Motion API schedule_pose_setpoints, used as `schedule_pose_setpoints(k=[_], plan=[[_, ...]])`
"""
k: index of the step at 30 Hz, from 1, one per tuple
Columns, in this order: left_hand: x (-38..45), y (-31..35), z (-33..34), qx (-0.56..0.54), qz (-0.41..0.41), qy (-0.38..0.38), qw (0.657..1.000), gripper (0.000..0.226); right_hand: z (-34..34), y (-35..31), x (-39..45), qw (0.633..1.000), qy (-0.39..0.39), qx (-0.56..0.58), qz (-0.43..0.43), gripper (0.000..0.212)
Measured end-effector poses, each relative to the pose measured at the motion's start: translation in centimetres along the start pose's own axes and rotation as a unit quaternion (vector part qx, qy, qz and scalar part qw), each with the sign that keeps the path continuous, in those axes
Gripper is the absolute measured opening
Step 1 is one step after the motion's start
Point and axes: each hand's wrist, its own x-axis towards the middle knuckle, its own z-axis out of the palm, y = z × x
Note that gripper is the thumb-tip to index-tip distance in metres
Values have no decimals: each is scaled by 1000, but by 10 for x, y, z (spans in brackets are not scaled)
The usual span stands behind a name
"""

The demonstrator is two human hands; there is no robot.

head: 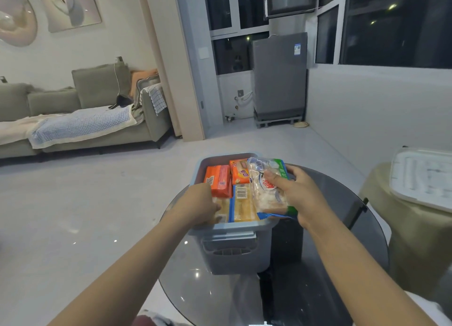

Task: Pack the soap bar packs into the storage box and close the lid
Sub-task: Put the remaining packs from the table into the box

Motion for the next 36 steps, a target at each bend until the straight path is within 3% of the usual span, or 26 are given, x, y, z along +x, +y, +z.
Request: schedule_pose_setpoints(k=[8, 11, 14, 16, 18, 23, 29, 34, 36], plan=[[10, 1, 1, -39, 14, -49, 998, 44, 4, -1, -2, 1000, 8, -27, -6, 52], [8, -2, -2, -194, -9, -20, 981, 45, 9, -1, -3, 999, 5, -47, -16, 53], [1, -9, 0, -375, -13, 52, 926, 32, 22, -2, -2, 997, -20, -73, -31, 54], [-4, -14, 3, -402, -2, 119, 908, 25, 34, -2, 1, 994, -44, -98, -35, 56], [-8, -19, 5, -375, 5, 172, 911, 23, 47, -1, 4, 990, -76, -118, -30, 59], [-13, -34, 8, -400, 4, 191, 896, 26, 78, 5, 16, 975, -102, -197, -11, 51], [-10, -50, 24, -414, -7, 160, 896, 12, 95, 7, 29, 924, -136, -357, 6, 44], [-4, -50, 32, -447, -27, 133, 884, 29, 101, 22, 31, 873, -139, -464, -58, 58], [-2, -50, 33, -455, -29, 127, 881, 36, 102, 27, 31, 827, -135, -538, -93, 61]])
